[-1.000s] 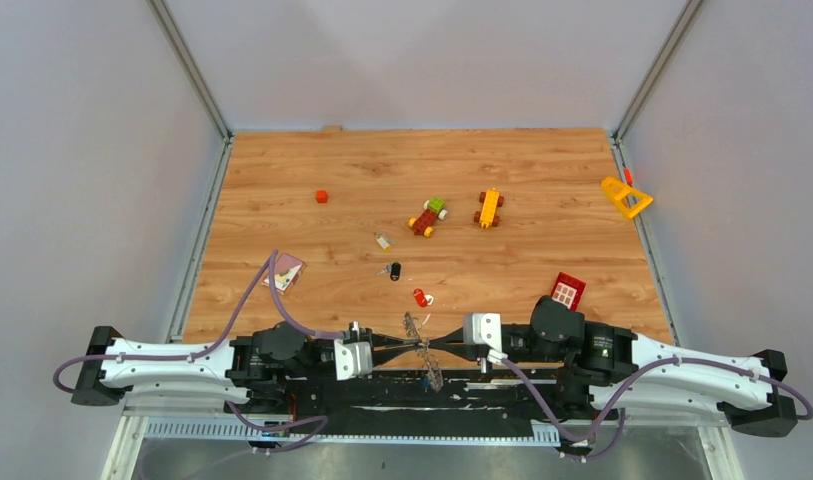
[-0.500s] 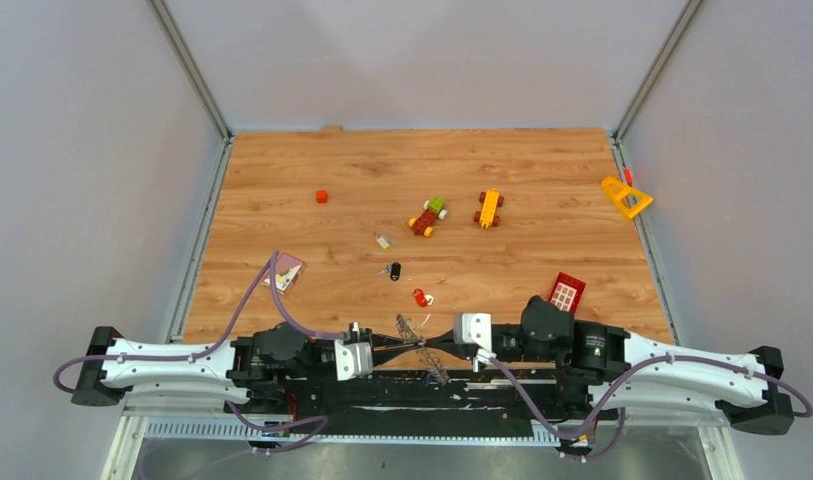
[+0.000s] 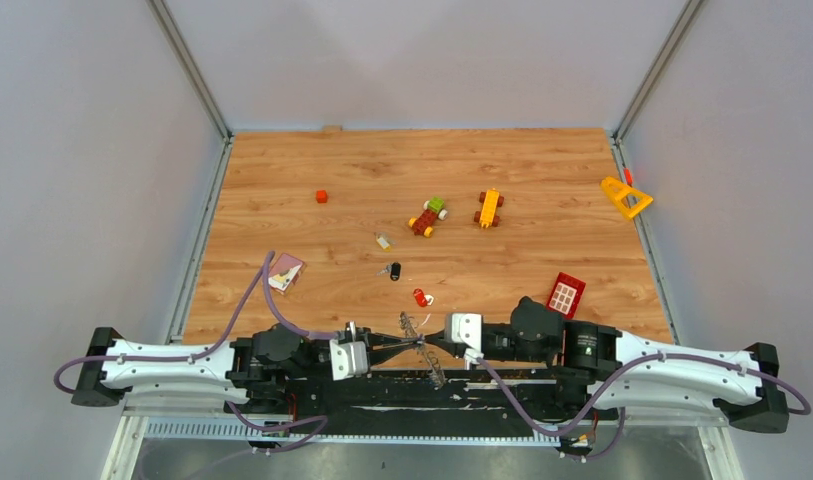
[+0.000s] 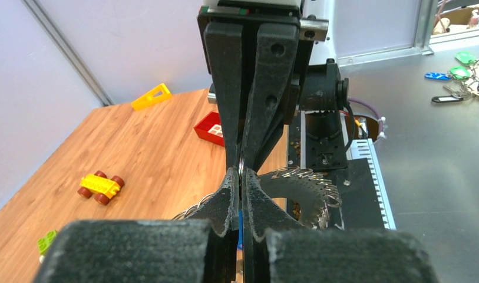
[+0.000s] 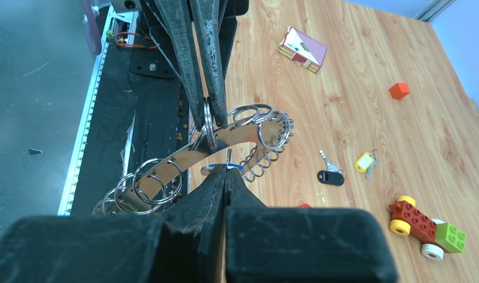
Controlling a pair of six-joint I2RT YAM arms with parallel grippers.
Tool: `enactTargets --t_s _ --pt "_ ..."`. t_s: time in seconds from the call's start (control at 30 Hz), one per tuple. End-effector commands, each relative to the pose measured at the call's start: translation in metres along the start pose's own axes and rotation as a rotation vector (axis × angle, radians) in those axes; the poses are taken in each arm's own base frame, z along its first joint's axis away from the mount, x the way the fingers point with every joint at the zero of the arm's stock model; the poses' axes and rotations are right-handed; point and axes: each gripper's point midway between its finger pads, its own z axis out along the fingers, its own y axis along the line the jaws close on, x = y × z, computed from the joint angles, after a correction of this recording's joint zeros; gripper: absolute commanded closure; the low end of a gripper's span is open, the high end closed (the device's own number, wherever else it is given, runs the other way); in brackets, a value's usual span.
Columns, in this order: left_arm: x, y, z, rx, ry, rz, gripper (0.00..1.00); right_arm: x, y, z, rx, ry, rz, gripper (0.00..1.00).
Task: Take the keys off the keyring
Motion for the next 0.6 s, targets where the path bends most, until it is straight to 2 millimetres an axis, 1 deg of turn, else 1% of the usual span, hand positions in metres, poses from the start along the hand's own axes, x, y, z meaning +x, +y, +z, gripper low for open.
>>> enactTargets --t_s 0.0,0.1,0.2,0.27,0.37,0.43,0.5,0.57 --pt "-0.025 0.009 0.000 -0.038 -0.094 -0.001 1.00 -0.018 -0.012 -0.010 0.065 -0.081 -0.011 1.00" --pt "-0.021 0.012 -0.002 -0.054 -0.081 -0.007 1.00 -0.021 -0.022 -0.019 0.129 -0.096 0.009 1.00" --pt "-0.016 0.018 -0.008 -0.098 -0.063 -0.025 1.00 -0.018 -0.035 -0.027 0.212 -0.083 0.045 1.00" --pt "-0.013 0.025 -0.015 -0.139 -0.062 -0.043 1.00 -0.012 -0.051 -0.031 0.319 -0.059 0.086 1.00" --pt "-0.012 0.037 -0.026 -0.216 -0.065 -0.075 1.00 0.006 -0.075 -0.034 0.495 0.001 0.167 1.00" --pt "-0.009 0.047 -0.034 -0.275 -0.049 -0.094 1.00 0.023 -0.086 -0.030 0.577 0.083 0.215 1.00" --pt "-0.005 0.059 -0.042 -0.349 -0.028 -0.113 1.00 0.047 -0.092 -0.020 0.599 0.202 0.270 1.00" --pt "0.002 0.071 -0.049 -0.436 0.012 -0.133 1.00 0.071 -0.093 -0.003 0.560 0.301 0.354 1.00"
